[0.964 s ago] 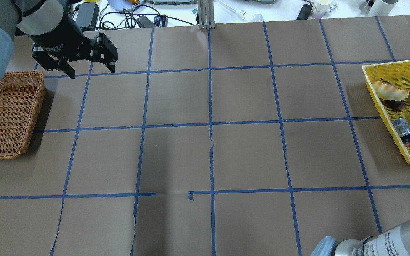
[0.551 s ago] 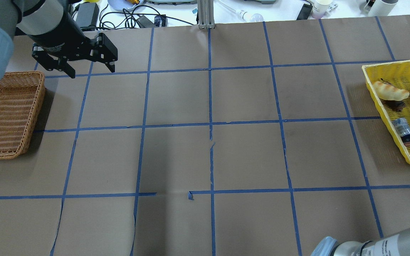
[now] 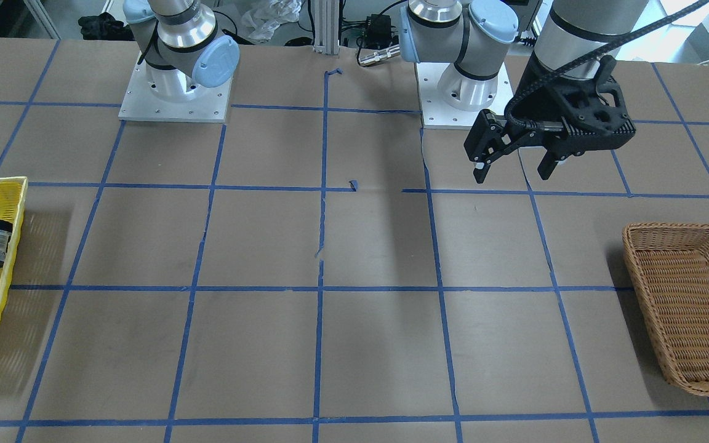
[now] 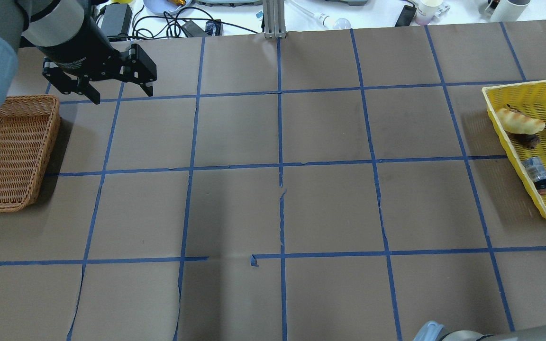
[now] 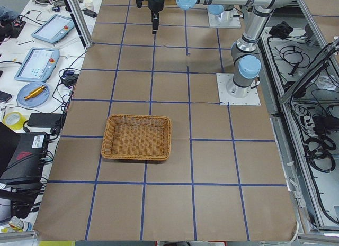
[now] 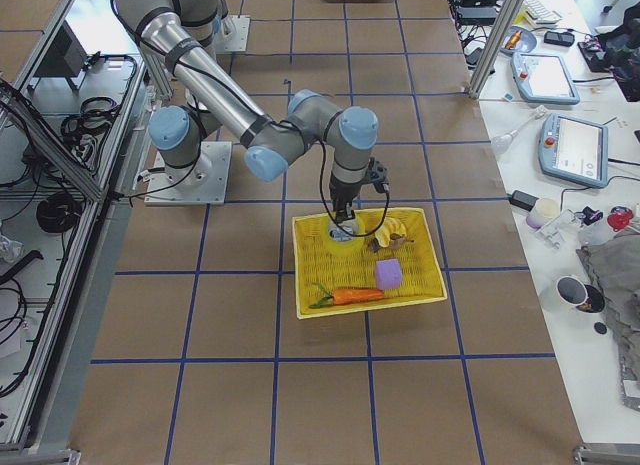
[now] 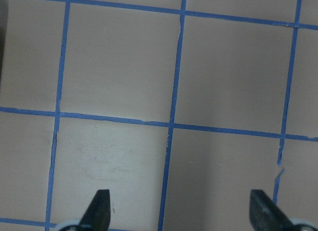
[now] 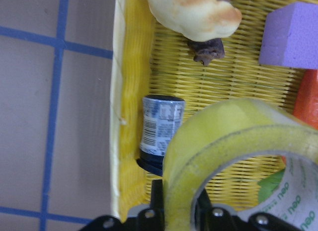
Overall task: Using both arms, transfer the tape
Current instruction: 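Lift the tape roll out of the crate and carry it toward table center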
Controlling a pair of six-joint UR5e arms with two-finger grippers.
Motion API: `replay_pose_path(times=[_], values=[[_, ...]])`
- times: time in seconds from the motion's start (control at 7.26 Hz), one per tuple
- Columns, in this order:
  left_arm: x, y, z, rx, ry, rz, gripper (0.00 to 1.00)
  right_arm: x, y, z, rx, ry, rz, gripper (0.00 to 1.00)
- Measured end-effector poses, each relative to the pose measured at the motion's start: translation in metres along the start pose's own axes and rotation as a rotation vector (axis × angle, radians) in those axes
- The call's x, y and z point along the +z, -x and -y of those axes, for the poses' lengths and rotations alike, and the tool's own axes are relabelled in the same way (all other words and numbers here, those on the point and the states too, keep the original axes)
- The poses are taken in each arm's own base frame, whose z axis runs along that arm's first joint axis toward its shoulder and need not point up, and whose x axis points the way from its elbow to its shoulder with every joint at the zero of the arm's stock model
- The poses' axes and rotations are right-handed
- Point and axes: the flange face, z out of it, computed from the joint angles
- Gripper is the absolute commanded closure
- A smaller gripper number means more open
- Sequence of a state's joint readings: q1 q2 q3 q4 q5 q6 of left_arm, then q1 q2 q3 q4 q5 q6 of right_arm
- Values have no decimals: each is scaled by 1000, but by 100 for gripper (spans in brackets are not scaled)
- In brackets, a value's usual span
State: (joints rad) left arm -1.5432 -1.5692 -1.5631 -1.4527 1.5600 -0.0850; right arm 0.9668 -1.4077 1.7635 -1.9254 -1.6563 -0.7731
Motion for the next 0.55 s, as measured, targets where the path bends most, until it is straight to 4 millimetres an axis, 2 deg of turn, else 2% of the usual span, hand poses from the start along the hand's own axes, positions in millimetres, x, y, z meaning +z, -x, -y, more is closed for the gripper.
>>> replay_pose_path(times=[0.14,0.28,0.41,0.55], values=[[0,0,0,0,0,0,0,-18,70,40,80,-30,17,100],[0,0,0,0,0,0,0,-26,151,75,156,-58,27,100],[0,-1,0,0,1,0,0,-27,232,103,227,-88,35,100],[1,-1,-1,0,1,-1,0,-19,306,124,303,-102,49,100]])
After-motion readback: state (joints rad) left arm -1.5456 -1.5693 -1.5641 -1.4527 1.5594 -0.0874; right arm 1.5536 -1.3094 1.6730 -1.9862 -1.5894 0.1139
